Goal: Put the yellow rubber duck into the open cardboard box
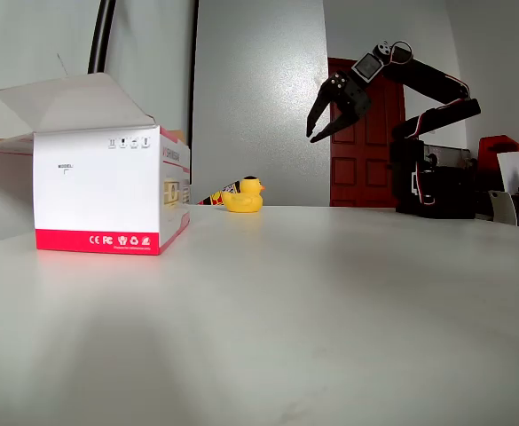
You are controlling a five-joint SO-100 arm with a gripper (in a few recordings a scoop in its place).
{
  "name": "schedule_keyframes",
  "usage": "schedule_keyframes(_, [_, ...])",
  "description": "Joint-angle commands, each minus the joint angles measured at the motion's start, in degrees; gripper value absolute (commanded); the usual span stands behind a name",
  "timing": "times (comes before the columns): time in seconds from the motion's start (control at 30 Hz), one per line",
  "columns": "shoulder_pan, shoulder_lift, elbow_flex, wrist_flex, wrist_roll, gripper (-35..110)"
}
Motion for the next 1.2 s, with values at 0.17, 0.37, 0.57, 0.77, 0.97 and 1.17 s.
schedule_keyframes(0.17, [-1.58, -12.39, -9.32, 0.09, -0.7, 2])
schedule_keyframes(0.37, [-2.37, -20.21, -12.57, -1.85, -2.11, 8])
schedule_keyframes(0.57, [-1.93, -27.95, -14.06, -6.5, -2.11, 16])
schedule_keyframes(0.77, [-1.05, -34.72, -14.33, -11.87, -2.29, 20])
schedule_keyframes(0.97, [-2.55, -41.13, -16.44, -13.8, -1.93, 23])
schedule_keyframes(1.17, [-2.72, -47.64, -20.21, -14.5, -1.93, 24])
